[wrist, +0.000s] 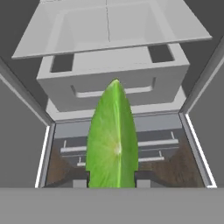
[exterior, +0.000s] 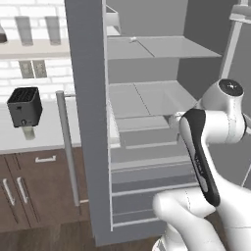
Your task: Grab a lemon wedge from the fridge and one ice cube from the ice bowl, and put them in the glass of lemonade.
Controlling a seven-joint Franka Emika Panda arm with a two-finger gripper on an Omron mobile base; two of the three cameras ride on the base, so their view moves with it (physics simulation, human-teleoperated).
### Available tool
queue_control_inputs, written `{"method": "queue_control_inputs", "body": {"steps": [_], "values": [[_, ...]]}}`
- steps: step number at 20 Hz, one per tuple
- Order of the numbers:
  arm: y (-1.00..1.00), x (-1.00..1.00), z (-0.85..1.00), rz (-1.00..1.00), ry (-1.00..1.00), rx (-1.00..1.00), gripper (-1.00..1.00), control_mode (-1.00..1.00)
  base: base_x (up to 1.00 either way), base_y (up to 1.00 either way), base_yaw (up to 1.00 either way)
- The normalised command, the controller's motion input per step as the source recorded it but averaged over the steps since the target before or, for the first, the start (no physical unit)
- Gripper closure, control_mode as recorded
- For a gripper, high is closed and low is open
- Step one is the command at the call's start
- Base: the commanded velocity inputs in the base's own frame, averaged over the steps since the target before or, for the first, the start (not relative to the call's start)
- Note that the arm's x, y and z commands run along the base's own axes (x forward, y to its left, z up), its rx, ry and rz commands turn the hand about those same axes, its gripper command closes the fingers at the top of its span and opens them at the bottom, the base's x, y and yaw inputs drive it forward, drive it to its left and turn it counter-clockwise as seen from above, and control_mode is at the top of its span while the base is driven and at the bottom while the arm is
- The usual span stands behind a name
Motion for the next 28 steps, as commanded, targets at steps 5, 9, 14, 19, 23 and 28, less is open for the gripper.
{"method": "queue_control_inputs", "body": {"steps": [5,9,14,19,23,28], "values": [[0.00,0.00,0.00,0.00,0.00,0.00,1.00,1.00,-0.80,0.16,0.00],[0.00,0.00,0.00,0.00,0.00,0.00,1.00,1.00,-0.55,0.45,0.01],[0.00,0.00,0.00,0.00,0.00,0.00,1.00,1.00,-0.20,0.77,0.00],[0.00,0.00,0.00,0.00,0.00,0.00,1.00,1.00,-0.11,0.98,-0.01],[0.00,0.00,0.00,0.00,0.00,0.00,1.00,1.00,-0.19,0.95,-0.04],[0.00,0.00,0.00,0.00,0.00,0.00,1.00,1.00,-0.36,0.92,-0.09]]}}
